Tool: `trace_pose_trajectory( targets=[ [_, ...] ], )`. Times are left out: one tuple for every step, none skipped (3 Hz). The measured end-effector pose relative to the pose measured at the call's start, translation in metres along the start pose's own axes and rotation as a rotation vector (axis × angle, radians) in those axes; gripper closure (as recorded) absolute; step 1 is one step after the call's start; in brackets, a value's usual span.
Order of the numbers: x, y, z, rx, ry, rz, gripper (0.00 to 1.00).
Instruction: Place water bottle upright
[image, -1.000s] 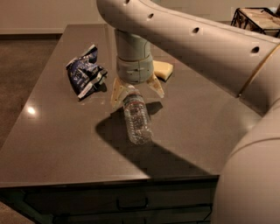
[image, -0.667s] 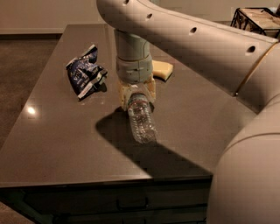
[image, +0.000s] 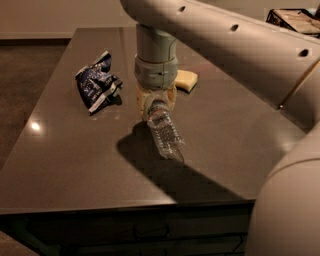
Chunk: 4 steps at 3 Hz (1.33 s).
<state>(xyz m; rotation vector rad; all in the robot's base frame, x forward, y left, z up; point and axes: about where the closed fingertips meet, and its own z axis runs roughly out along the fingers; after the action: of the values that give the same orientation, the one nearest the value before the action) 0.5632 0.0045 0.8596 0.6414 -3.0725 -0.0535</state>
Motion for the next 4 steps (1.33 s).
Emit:
trace_pose_trajectory(
  targets=[
    [0.006,0.003,-0.032,-0.062,-0.119,-0.140,1.00],
    [0.012,0.011,-0.065,-0.143,-0.262,-0.285,1.00],
    [0.020,0.023,-0.092,-0.224,-0.411,-0.417,1.00],
    [0.031,0.033,-0.113,-0.285,-0.548,-0.535,1.00]
  ],
)
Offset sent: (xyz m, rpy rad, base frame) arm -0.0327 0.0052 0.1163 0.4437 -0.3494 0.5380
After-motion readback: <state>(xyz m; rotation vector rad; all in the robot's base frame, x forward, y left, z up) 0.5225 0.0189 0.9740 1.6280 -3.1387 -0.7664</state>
